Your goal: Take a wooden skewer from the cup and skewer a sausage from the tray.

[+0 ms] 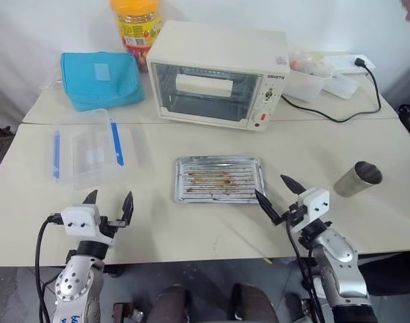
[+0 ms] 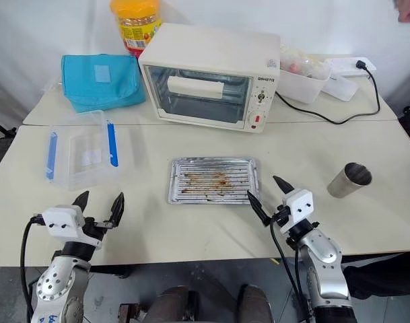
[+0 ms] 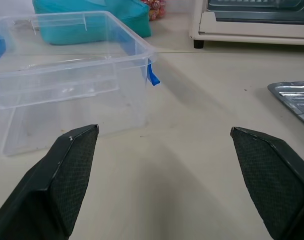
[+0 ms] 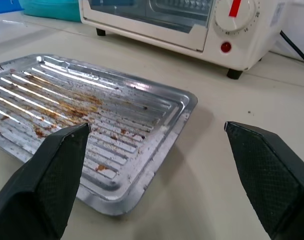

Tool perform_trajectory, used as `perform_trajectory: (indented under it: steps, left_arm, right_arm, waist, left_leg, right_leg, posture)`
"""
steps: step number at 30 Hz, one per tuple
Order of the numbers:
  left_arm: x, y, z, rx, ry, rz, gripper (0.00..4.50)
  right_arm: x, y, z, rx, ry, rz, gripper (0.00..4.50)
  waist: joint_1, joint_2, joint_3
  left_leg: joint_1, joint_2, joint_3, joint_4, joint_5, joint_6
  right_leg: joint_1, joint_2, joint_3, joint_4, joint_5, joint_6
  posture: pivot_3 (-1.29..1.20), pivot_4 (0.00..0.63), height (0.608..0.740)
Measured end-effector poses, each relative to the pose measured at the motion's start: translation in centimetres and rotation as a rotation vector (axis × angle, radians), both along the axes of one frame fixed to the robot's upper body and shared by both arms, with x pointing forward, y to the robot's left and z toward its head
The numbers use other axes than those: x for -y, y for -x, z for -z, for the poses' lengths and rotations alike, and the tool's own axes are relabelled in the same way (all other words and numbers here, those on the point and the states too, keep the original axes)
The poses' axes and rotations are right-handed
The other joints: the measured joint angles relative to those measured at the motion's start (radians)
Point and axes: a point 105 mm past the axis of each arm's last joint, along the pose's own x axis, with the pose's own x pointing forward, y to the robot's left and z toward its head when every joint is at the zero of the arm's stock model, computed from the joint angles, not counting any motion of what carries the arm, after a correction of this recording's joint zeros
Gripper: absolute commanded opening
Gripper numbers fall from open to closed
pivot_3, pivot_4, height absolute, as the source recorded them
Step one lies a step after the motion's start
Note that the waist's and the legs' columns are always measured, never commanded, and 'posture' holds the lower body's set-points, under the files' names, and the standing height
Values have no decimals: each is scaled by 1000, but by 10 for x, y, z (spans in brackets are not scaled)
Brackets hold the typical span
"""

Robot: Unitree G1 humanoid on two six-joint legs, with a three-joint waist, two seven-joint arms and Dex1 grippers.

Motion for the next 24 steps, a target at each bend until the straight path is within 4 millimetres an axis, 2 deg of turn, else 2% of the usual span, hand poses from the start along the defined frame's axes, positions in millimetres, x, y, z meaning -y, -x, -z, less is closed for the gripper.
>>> perform_trajectory:
  steps: [24]
  left_arm:
    - [-5, 5, 6, -19, -8, -28, 4492]
  right_arm:
    - [0, -5, -2, 17, 1, -7, 4500]
  waist:
    - [0, 0, 0]
  left_leg:
    - [0, 0, 0, 0, 0, 0]
  right_leg:
    - [0, 0, 0, 0, 0, 0]
  posture:
    - [0, 150, 740]
